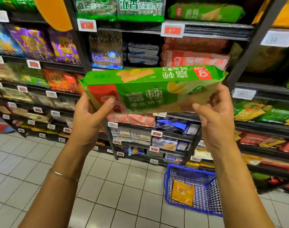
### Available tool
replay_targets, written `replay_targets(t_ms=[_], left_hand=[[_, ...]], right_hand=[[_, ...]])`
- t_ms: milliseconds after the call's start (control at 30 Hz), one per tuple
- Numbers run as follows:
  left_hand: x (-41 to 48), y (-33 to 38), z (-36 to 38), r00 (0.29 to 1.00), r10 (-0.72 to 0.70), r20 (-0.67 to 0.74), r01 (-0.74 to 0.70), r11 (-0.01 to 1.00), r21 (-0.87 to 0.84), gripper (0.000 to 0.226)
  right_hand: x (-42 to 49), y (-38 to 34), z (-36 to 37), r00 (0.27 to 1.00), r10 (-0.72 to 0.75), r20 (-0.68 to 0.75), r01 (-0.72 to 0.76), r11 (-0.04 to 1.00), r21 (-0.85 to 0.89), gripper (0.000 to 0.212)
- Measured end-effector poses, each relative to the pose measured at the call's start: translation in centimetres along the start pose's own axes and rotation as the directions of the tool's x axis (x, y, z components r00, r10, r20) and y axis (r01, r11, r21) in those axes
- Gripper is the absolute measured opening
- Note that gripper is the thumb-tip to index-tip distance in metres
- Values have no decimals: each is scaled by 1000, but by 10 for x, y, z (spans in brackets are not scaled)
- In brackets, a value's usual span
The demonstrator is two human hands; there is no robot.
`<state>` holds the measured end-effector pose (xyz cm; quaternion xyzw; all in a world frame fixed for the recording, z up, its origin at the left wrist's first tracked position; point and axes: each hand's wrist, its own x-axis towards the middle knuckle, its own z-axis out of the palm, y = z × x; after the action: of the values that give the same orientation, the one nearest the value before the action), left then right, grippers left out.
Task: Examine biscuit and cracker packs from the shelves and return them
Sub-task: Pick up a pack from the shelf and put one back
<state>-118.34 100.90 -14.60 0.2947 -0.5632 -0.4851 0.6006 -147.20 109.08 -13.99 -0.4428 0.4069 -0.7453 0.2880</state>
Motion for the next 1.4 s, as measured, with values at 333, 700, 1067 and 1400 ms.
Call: replay_targets(t_ms=[333, 700, 1067, 1400], left_hand=[[72, 64, 39, 998, -29, 49, 43, 951, -306, 62], [116, 153, 70, 990, 67, 121, -48, 987, -152, 56], [136, 182, 78, 993, 72, 88, -68, 997, -48, 25], [142, 183, 89, 999, 49, 10, -47, 989, -143, 26]], right_hand=[[56, -113, 47, 931, -341, 131, 327, 938, 116, 48], [106, -160, 63, 966, -253, 55, 228, 933, 277, 38], [123, -177, 53, 984, -178, 32, 168, 966, 196, 40], [130, -175, 54, 986, -164, -13, 164, 976, 146, 36]])
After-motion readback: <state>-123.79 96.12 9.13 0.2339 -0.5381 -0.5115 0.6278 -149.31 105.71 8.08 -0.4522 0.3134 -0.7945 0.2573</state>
